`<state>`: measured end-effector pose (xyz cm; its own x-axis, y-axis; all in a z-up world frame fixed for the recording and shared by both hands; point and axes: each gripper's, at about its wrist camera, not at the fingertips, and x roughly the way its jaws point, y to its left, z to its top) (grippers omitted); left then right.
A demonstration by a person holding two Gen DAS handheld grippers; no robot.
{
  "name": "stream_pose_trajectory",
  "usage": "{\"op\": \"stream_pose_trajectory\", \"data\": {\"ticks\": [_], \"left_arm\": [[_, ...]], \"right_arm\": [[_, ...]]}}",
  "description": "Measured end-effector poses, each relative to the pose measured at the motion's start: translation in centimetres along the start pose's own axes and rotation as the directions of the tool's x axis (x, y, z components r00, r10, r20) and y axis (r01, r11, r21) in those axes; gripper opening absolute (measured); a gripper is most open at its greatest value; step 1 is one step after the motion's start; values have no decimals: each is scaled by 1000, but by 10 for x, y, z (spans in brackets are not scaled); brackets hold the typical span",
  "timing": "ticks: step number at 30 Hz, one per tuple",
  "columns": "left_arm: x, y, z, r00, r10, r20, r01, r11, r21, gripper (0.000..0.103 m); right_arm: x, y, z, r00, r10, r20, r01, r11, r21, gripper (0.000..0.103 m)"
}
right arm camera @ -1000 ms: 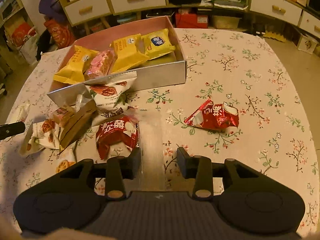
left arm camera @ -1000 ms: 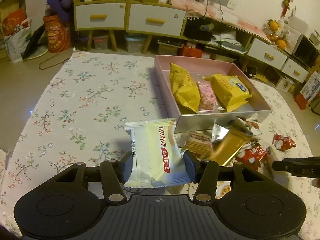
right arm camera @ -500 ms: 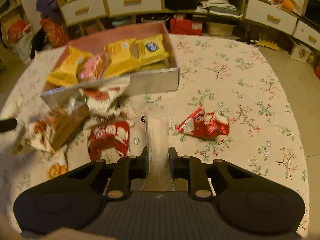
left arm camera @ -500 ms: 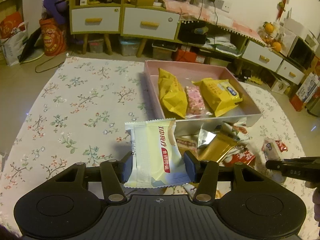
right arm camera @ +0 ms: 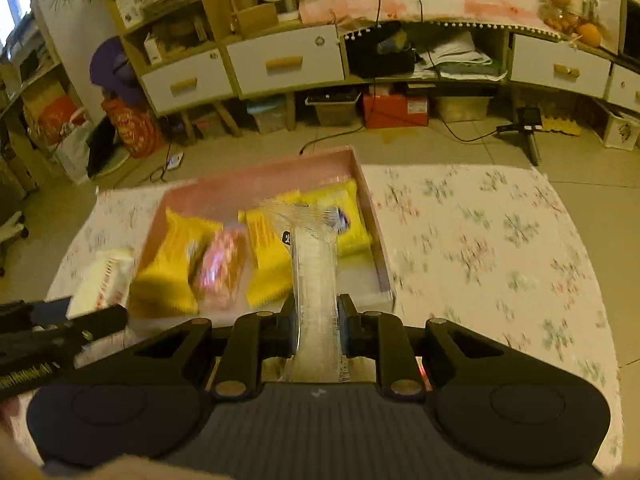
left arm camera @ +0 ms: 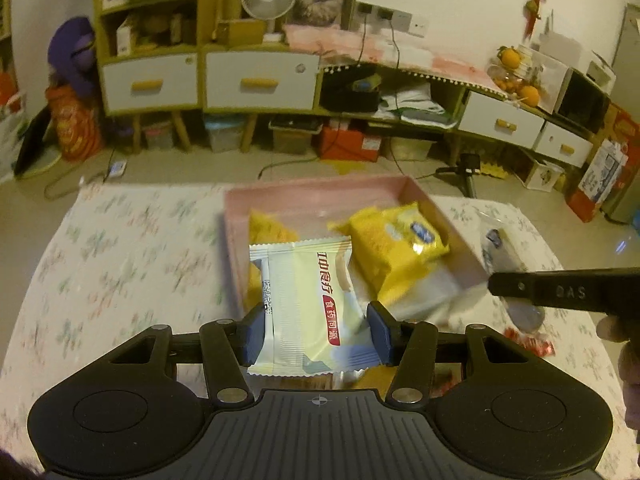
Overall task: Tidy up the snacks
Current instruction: 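Carry both packs into the pink box and open both tools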
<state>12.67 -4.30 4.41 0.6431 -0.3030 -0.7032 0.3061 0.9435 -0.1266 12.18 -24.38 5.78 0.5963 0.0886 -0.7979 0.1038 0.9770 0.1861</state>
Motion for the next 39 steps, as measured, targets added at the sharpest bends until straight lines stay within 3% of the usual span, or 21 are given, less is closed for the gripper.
{"op": "stream_pose_trajectory", "data": {"ticks": [12,20,24,27,31,39], "left_arm": [[71,-11,42,998,66,12,-66,995,78,51],[102,-12,56,995,99,-8,-98,991,93,51],[106,-11,55,997,77,5,-78,994,74,56],[102,-12,53,997,75,23,-77,995,70,62],[95,-17,52,997,72,17,-73,993,91,68],[71,-24,41,998,66,8,-66,991,114,73]], "right_arm": [[52,-13,24,999,36,-39,-32,995,98,18],[57,-13,28,999,34,-25,-31,995,94,18],[54,-14,32,999,51,1,-50,992,114,31],[50,-16,33,997,75,11,-75,988,137,33],[44,-14,33,998,57,14,-58,990,128,38],[25,-13,25,1000,24,18,-26,994,110,59]]}}
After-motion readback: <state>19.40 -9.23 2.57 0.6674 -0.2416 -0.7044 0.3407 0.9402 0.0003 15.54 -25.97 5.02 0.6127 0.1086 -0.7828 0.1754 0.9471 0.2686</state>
